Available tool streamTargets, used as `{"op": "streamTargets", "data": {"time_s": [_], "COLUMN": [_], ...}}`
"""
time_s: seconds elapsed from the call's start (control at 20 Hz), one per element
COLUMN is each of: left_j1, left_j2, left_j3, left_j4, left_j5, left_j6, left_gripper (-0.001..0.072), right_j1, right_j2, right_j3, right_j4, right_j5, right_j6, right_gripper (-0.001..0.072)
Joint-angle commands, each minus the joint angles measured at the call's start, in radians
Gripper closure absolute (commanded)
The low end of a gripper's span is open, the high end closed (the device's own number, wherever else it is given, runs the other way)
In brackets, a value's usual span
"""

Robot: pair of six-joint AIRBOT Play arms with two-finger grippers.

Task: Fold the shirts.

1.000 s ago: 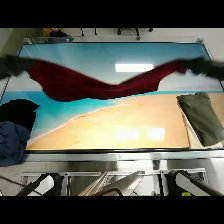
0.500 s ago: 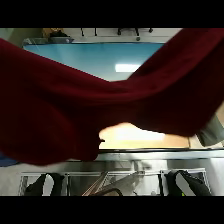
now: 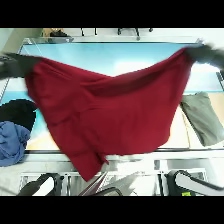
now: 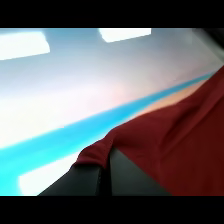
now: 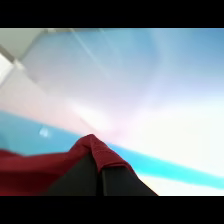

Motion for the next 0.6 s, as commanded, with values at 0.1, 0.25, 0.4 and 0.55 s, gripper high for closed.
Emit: {"op": "streamTargets", "data": {"time_s": [0.1,0.25,0.4,0.55], "left_j1": [-0.085,-0.088,-0.101,-0.124], "left_j2": [-0.420,-0.627,-0.731,-0.768], "left_j3": [-0.023,0.163,0.314,0.409], "left_j4": [0.100,0.102,0.202,0.409], "left_j5": [0.249,0.203,0.192,0.103], "left_j6": [0.017,-0.019,-0.146,-0.290], "left_gripper": [0.0690,0.0691,0.0691,0.0691], "right_j1": [-0.001,0.002,0.000,0.000], "right_j2": [-0.390,-0.568,-0.663,-0.686], "right_j3": [-0.103,0.033,0.175,0.222], "right_j4": [0.009,0.010,0.009,0.004], "right_j5": [-0.135,-0.151,-0.151,-0.151], "right_j6": [-0.094,-0.092,-0.075,-0.074], "right_gripper": [0.0692,0.0692,0.0692,0.0692]}}
